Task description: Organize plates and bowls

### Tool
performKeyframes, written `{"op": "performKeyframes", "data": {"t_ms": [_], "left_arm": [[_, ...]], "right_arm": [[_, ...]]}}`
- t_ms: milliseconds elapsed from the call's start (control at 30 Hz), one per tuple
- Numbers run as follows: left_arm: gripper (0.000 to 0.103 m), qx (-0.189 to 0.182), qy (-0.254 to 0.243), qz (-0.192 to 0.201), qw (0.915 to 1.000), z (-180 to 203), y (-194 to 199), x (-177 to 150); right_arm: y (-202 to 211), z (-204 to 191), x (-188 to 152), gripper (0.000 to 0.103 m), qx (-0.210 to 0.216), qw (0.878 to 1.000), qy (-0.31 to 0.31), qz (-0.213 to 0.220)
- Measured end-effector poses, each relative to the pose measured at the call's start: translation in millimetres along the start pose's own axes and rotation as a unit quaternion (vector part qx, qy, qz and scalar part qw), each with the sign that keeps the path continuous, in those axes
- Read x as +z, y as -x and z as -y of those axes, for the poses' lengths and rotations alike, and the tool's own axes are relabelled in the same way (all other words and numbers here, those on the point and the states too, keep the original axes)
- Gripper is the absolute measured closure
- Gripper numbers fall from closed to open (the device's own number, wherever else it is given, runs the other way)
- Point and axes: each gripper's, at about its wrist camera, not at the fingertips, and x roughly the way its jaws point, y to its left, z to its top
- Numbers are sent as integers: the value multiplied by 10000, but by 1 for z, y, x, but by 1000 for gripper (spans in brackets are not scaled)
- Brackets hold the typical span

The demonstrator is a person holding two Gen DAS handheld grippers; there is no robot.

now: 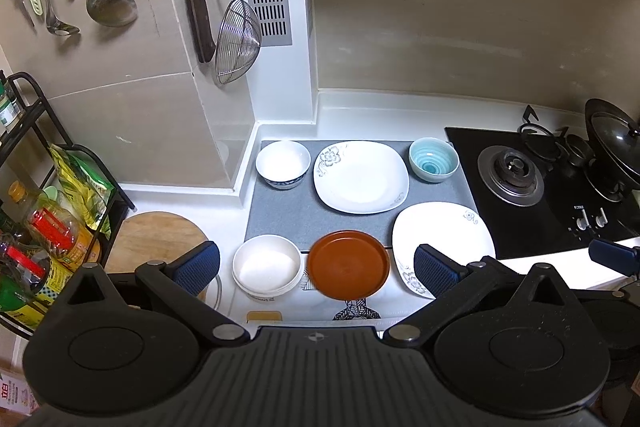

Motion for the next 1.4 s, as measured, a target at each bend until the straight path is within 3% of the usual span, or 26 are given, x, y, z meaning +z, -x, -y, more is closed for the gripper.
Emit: {"op": "performKeyframes", "data": {"t_ms": [300,500,567,667,767,833,933,1000,1100,1167,1233,1267,1333,1400], "left_arm": [[0,17,11,-102,9999,-3,-9,-4],[0,116,34,-259,9996,6,-29,-2],[0,99,18,-360,9993,12,-46,-4],[0,-569,344,-550,9963,9,-82,-13],[0,-1413,765,-650,9849,8,-125,-29],[0,-1518,587,-953,9821,21,-153,-34],[0,-1439,711,-1138,9804,41,-188,-38],[1,-1494,761,-1203,9785,54,-212,-36],[11,-1432,911,-1124,9791,72,-244,-38],[37,-1216,812,-1064,9835,86,-264,-41],[55,-806,883,-1326,9839,96,-286,-45],[61,-704,955,-1460,9821,98,-297,-47],[64,-604,1209,-1682,9764,98,-315,-56],[70,-586,1562,-1974,9660,96,-329,-64]], "right_arm": [[-10,-2,-5,0,-61,9999,122,-27],[-32,4,-8,0,163,9997,169,-46],[-45,10,-13,0,268,9989,335,166],[-81,29,-29,0,94,9972,735,137],[-120,56,-44,0,-54,9952,976,31],[-139,76,-51,0,77,9956,919,157],[-160,115,-53,0,912,9888,1014,609],[-179,142,-47,0,1460,9829,958,590],[-211,171,-37,0,1460,9838,934,458],[-229,188,-34,0,1612,9812,982,398],[-251,208,-31,0,2017,9756,844,218],[-264,219,-31,0,2239,9720,714,28],[-290,233,-29,1,2674,9617,535,-273],[-313,240,-28,12,2808,9569,571,-473]]}}
